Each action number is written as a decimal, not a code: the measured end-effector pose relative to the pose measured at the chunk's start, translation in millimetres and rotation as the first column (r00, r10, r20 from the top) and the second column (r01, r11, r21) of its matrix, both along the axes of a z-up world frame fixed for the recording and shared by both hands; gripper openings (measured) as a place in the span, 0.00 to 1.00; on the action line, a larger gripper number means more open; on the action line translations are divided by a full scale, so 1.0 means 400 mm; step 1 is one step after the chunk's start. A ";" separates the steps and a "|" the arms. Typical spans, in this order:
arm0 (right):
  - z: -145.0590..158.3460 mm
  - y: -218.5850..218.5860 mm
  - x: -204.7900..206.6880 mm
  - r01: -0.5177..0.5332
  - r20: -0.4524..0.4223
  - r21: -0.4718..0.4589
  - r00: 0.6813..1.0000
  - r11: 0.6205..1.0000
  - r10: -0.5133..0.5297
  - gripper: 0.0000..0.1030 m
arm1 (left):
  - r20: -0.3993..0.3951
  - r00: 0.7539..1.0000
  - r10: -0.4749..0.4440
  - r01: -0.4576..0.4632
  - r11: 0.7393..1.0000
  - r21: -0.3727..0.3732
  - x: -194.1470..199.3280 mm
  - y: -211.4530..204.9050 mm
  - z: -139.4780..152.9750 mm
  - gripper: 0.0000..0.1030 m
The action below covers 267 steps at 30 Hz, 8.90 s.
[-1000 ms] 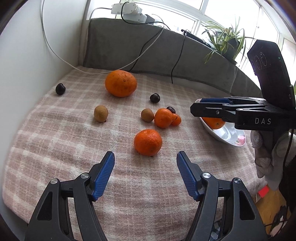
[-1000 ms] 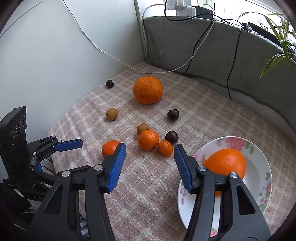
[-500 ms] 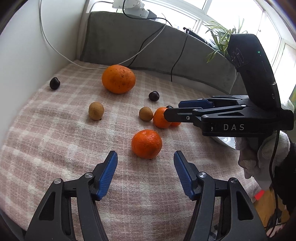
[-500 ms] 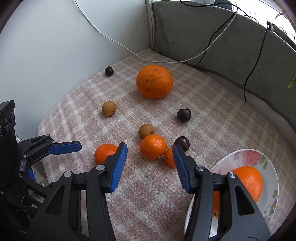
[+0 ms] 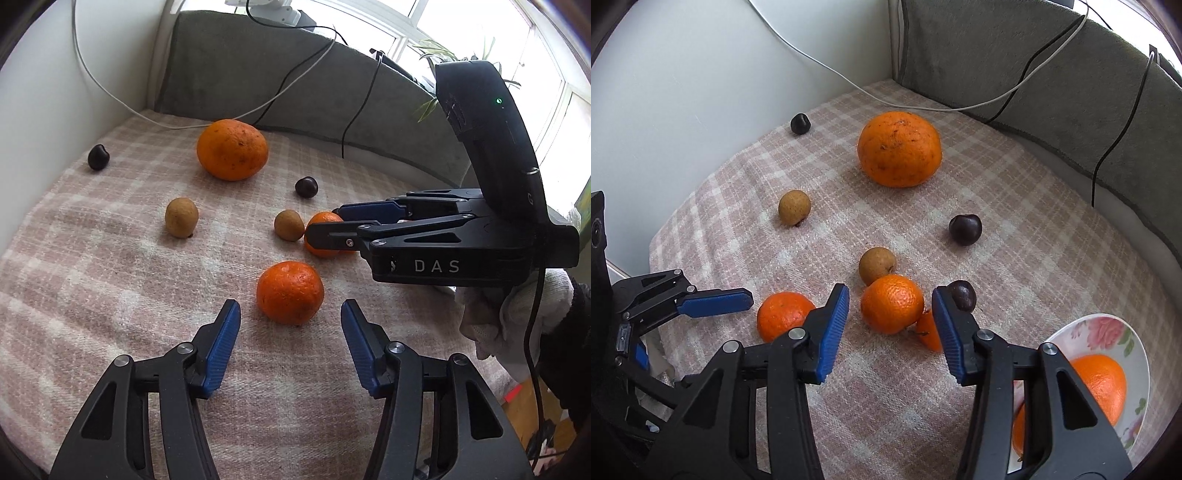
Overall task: Organize fruits
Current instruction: 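Close the right gripper around a tangerine and lift it, then carry the tangerine onto the plate beside the large orange and release it, then move the right gripper back toward the dark plums, then close the right gripper on a dark plum while the left closes on a brown kiwi, then carry the plum in the right gripper and kiwi in the left over the plate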
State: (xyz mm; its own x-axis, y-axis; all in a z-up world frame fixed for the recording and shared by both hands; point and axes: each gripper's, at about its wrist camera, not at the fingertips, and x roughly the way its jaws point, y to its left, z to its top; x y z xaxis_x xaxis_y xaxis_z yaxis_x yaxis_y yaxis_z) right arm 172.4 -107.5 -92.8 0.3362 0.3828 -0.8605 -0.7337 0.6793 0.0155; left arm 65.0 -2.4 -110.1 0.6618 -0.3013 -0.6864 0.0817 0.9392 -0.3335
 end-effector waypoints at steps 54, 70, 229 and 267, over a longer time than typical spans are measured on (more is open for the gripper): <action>0.181 -0.340 -0.022 0.265 0.082 0.219 0.954 0.939 -0.288 0.37 | 0.037 0.999 -0.030 0.032 0.999 -0.041 0.007 -0.050 0.030 0.36; 0.119 -0.544 -0.020 0.411 0.027 0.212 0.904 0.887 -0.426 0.37 | 0.086 0.977 -0.195 0.198 0.980 -0.020 0.000 -0.228 0.099 0.36; -0.061 -0.018 0.167 0.141 -0.185 -0.152 0.968 0.978 -0.168 0.25 | -0.033 0.999 0.024 -0.019 0.989 0.144 0.177 0.150 -0.008 0.24; 0.182 -0.391 0.033 0.337 -0.068 0.179 0.941 0.924 -0.330 0.25 | 0.095 0.988 -0.125 0.124 0.992 0.018 0.046 -0.090 0.143 0.24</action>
State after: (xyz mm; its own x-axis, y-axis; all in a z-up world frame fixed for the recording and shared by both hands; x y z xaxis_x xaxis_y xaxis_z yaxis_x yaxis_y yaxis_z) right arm 185.6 -263.8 -20.1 0.4426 0.4074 -0.7988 -0.4615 0.8673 0.1866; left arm 83.5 -38.2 -53.0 0.6825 -0.3780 -0.6255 0.2294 0.9234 -0.3077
